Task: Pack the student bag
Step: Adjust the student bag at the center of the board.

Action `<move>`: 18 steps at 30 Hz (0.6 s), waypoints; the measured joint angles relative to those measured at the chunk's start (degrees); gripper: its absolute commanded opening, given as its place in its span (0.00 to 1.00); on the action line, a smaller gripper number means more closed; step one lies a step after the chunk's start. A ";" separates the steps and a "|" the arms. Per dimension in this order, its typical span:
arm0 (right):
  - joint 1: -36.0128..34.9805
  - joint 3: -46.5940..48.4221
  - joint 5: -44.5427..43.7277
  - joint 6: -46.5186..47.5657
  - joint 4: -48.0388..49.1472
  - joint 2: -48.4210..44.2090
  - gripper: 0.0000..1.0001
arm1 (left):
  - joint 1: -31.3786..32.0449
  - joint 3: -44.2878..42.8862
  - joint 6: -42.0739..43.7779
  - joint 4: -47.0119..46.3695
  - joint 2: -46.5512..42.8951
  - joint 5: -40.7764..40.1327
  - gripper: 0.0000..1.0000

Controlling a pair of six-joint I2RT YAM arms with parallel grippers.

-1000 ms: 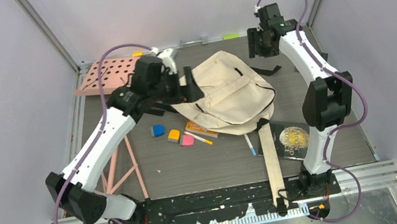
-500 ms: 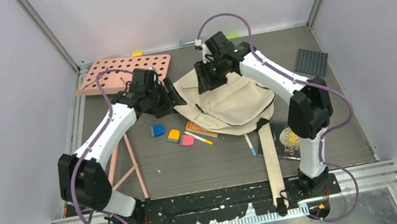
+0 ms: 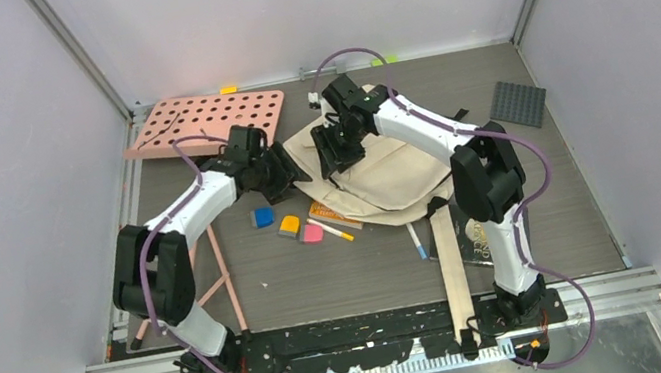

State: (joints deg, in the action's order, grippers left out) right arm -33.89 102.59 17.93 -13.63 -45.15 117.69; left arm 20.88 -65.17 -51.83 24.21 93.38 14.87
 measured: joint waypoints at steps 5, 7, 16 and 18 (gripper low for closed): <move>-0.31 2.73 -0.52 1.27 -0.44 3.21 0.46 | -0.15 0.61 -1.42 -1.90 2.12 0.96 0.54; -0.70 3.30 -0.79 1.70 -0.57 4.04 0.45 | -0.33 0.61 -1.88 -2.51 3.15 1.70 0.52; -2.08 4.39 -2.25 3.15 -1.68 5.53 0.25 | -0.76 0.74 -2.93 -4.39 4.94 3.15 0.39; -2.08 4.81 -2.54 3.32 -1.97 5.57 0.17 | -0.76 0.74 -3.19 -4.70 5.16 3.21 0.36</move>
State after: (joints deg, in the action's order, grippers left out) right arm -35.97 107.39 15.40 -10.31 -47.11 123.26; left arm 20.12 -64.42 -55.02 19.51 98.54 18.09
